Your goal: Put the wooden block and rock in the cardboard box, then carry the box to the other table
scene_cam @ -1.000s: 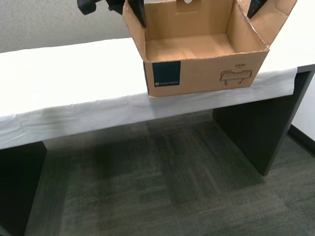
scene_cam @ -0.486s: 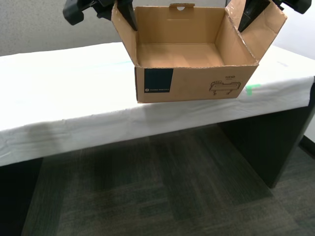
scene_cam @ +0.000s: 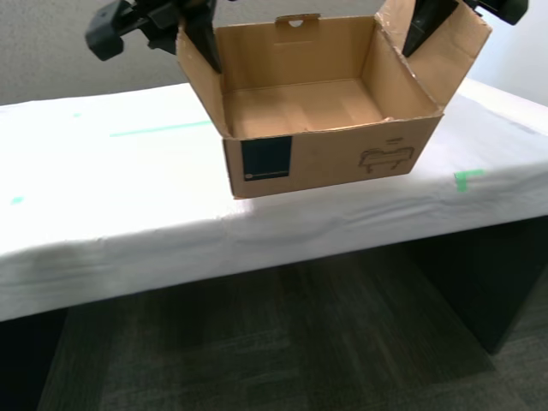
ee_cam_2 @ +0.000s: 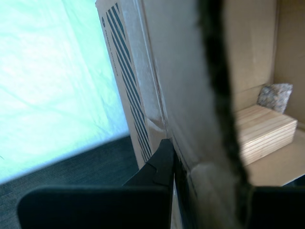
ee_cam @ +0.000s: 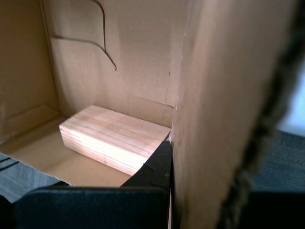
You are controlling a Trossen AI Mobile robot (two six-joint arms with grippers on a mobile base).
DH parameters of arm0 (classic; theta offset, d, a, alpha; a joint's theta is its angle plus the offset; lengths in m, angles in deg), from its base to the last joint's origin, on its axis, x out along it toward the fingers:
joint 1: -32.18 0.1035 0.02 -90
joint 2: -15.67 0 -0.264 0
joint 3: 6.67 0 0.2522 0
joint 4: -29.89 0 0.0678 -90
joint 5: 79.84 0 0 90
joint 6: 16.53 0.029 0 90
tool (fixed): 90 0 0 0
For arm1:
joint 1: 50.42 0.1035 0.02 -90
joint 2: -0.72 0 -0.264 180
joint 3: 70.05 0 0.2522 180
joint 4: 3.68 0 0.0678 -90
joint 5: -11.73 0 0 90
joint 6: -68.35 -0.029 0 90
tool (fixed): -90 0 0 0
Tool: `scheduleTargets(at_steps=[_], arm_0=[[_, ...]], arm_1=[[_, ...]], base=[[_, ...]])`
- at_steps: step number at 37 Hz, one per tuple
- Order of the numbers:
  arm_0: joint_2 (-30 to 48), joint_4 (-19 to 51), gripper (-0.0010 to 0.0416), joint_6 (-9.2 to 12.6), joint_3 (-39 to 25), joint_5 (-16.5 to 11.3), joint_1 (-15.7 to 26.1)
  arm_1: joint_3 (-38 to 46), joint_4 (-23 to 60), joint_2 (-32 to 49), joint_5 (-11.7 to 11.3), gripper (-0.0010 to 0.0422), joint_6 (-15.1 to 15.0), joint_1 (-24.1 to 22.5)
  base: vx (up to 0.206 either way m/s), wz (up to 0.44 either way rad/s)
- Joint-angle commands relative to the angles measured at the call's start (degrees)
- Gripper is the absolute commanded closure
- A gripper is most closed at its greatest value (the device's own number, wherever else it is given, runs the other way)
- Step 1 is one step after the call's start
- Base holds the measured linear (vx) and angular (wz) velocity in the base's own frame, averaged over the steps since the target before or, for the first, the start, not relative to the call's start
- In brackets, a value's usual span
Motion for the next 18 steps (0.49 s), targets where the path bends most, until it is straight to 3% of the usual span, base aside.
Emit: scheduleTargets(at_steps=[1, 8, 18], arm_0=[[-0.04, -0.37, 0.0407, 0.13, -0.04, -0.94, 1.88], [-0.02, -0.76, 0.0407, 0.42, -0.24, -0.96, 4.11], [-0.02, -0.96, 0.0407, 1.18, -0.07, -0.96, 5.75]], arm_1=[[-1.33, -0.35, -2.12, 0.24, 0.0413, 1.25, -0.09], [-4.0, -0.39, -4.7, 0.22, 0.0413, 4.81, -0.22], [-6.95, 0.17, -7.78, 0.17, 0.0413, 6.32, -0.24]], base=[[0.171, 0.007], [0.17, 0.006], [0.169, 0.004]])
